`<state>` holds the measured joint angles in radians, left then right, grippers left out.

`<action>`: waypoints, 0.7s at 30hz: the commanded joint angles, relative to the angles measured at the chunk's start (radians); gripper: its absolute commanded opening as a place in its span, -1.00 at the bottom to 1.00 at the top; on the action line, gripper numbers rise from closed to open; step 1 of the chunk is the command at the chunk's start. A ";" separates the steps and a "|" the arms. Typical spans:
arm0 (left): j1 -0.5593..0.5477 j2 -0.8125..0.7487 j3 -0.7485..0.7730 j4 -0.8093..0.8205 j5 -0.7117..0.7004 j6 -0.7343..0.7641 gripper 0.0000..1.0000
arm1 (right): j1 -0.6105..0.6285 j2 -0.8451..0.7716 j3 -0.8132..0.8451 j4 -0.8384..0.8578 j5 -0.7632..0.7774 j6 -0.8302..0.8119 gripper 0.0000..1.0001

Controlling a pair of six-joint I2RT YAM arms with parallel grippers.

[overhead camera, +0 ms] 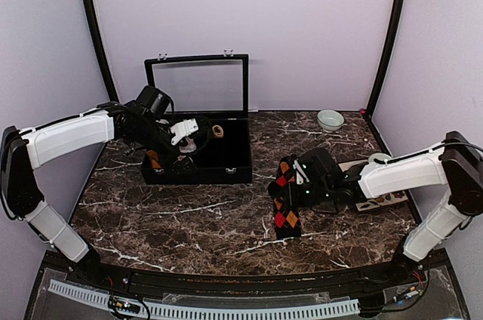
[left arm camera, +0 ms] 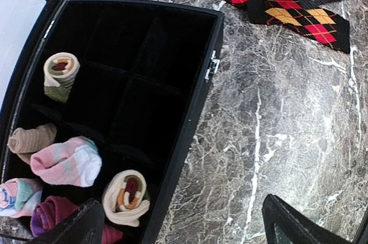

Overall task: Roll the socks
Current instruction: Move the sock to the center of the board.

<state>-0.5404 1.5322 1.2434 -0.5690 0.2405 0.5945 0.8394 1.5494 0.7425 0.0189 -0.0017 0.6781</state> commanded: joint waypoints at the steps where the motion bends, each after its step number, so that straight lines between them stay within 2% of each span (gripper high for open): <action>1: 0.001 -0.031 -0.035 -0.019 0.050 0.013 0.98 | 0.082 -0.104 -0.088 -0.030 0.084 0.032 -0.49; 7: 0.002 -0.030 -0.033 -0.049 0.063 0.019 0.98 | 0.147 -0.127 -0.170 0.007 0.071 0.074 -0.61; 15: 0.001 -0.055 -0.039 -0.081 0.078 0.034 0.98 | 0.212 0.030 -0.144 0.058 0.031 0.111 -0.73; 21: 0.001 -0.089 -0.072 -0.083 0.094 0.061 0.98 | 0.243 0.189 -0.035 0.158 -0.056 0.112 -0.75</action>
<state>-0.5407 1.4990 1.2022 -0.6182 0.3004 0.6239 1.0538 1.6291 0.6514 0.1413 0.0223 0.7765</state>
